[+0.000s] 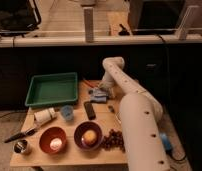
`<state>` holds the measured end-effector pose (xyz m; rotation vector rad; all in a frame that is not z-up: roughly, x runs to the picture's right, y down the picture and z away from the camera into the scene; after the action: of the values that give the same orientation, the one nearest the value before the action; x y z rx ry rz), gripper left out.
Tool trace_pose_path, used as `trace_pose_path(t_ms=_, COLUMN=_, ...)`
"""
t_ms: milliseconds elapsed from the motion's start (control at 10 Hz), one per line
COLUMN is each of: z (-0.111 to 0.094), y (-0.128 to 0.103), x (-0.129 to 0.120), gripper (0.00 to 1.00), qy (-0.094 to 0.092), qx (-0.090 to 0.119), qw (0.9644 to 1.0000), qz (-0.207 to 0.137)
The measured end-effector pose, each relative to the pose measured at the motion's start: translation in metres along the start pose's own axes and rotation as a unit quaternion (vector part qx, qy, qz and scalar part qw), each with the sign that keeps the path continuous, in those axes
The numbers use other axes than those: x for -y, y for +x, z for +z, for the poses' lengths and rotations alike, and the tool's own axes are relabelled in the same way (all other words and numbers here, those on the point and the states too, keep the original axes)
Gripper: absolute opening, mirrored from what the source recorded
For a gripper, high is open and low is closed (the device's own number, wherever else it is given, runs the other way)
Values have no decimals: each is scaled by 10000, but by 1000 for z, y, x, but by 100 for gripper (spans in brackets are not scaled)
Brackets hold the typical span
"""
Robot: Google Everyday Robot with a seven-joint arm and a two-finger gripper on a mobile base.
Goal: Place towel in metal cup
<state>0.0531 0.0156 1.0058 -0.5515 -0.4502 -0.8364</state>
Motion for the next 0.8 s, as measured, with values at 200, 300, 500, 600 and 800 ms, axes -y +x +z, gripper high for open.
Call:
trace_pose_path(t_ms=200, z=-8, y=-8, x=-8, gripper=79, qy=80, qx=-28, qw=10000, qz=14)
trace_pose_path(t_ms=300, z=-8, y=-11, x=-8, gripper=73, qy=100, qx=-18, qw=9999, qz=22)
trace_pose_path(t_ms=500, z=-2, y=-12, x=-5, gripper=53, qy=117, qx=12, qw=9999, qz=118)
trace_pose_path(t_ms=600, z=-1, y=-11, x=-5, gripper=45, qy=126, qx=10, qw=9998, qz=177)
trace_pose_path(t_ms=800, z=-1, y=-6, x=-5, gripper=22, qy=158, qx=-21, qw=9993, qz=334)
